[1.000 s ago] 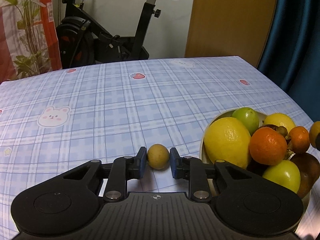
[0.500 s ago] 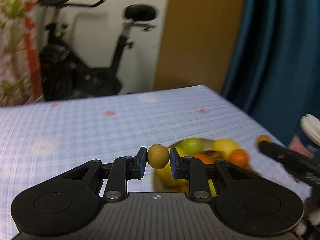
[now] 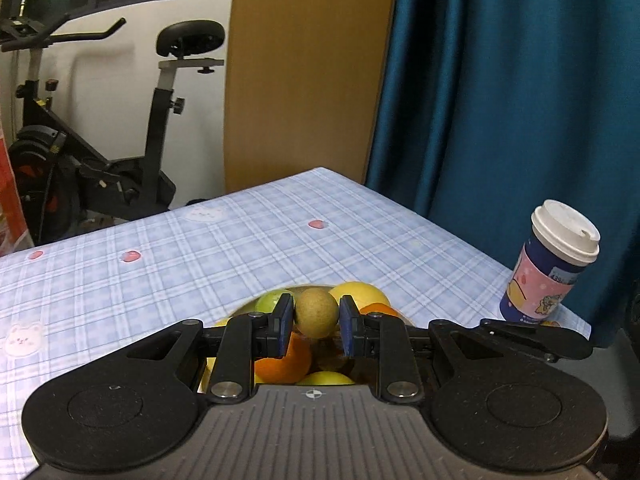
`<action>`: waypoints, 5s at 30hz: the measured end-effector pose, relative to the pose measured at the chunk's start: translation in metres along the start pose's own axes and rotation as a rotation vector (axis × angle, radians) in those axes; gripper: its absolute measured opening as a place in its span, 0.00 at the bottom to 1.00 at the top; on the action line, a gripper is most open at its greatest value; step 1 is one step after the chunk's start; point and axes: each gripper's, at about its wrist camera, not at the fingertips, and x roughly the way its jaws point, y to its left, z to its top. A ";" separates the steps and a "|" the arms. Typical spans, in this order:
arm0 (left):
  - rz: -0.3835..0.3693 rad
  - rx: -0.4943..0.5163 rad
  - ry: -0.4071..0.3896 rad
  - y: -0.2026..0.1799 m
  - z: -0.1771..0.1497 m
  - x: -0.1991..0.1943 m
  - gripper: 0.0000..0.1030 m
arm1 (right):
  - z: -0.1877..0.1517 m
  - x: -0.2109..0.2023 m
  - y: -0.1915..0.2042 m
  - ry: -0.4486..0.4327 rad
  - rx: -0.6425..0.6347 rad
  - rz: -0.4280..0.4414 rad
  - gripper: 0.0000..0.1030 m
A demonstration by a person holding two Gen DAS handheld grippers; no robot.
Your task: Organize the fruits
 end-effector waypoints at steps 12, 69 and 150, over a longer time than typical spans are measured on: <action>-0.022 0.017 0.042 -0.006 -0.004 0.004 0.25 | -0.007 0.007 0.005 0.034 -0.032 0.004 0.29; 0.071 -0.172 0.002 0.024 -0.005 -0.017 0.77 | -0.002 0.011 -0.047 -0.005 0.171 -0.120 0.75; 0.555 -0.211 -0.106 0.021 -0.011 -0.240 0.95 | 0.101 -0.072 0.097 0.204 -0.008 -0.089 1.00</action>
